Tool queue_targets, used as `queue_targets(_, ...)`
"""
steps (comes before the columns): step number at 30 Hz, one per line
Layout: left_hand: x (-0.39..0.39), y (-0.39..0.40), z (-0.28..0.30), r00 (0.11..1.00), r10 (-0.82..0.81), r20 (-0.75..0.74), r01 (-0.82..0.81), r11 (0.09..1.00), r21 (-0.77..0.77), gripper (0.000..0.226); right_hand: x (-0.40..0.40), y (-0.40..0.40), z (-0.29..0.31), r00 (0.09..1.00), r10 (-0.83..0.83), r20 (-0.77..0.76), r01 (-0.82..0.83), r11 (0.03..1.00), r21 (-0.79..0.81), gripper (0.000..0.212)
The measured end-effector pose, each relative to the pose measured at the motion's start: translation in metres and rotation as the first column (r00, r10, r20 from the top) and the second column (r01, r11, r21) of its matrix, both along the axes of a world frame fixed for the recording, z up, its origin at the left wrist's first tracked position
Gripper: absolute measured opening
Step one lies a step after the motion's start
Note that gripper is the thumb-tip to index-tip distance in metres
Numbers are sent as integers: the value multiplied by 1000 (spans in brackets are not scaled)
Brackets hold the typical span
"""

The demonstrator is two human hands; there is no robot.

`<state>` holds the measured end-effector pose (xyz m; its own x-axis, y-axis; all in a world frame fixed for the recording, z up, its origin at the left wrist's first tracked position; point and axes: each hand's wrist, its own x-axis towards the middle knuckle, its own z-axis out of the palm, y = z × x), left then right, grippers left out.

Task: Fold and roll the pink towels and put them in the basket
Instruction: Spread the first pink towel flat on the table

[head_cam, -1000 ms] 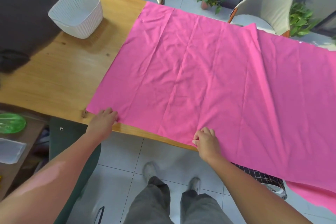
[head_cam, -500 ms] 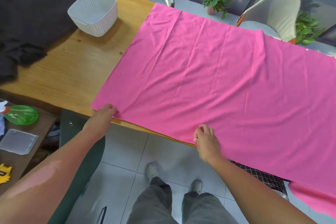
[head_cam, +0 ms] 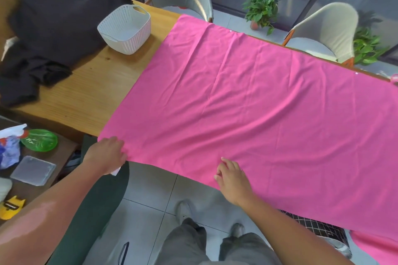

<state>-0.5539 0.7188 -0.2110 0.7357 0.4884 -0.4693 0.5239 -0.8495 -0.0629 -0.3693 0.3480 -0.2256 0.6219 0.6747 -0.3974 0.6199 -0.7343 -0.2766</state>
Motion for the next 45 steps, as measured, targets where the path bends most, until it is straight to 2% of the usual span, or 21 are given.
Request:
queue_targets(3,27,6,-7,995,-32,92,38,998,-59,38,20,-14,5,995,-96,24,97,994,-51,40)
queue_targets(5,50,3,-14,992,-72,100,84,989,-119,49,34,-26,6,987,-161,16,162,981,-108,51)
queue_targets(9,84,-9,-30,988,-130,84,140,980,-140,74,49,-43,2,982,-191,1,186,952,-241,70)
queue_targets(15,87,-20,-42,999,26,-37,-31,988,-154,84,43,-44,-6,980,-196,-46,166,916,-364,87)
queue_targets(20,102,-27,-35,980,176,-95,-191,964,-186,84,35,-52,-4,988,-151,-28,127,906,-405,84)
queue_targets(22,124,-26,-27,977,208,-43,-213,966,-148,83,38,-54,0,987,-160,1,149,916,-372,78)
queue_targets(25,162,-16,-16,983,181,38,-173,974,-146,78,58,-50,9,978,-199,59,208,935,-288,69)
queue_targets(28,201,-5,-13,991,124,52,-115,982,-147,76,88,-45,13,972,-220,79,233,941,-246,67)
queue_targets(37,296,22,-11,995,90,46,-81,983,-167,78,197,-14,12,959,-279,55,285,938,-199,67)
queue_targets(45,419,94,-33,974,90,207,-53,982,-181,77,280,41,7,947,-301,109,318,920,-229,66)
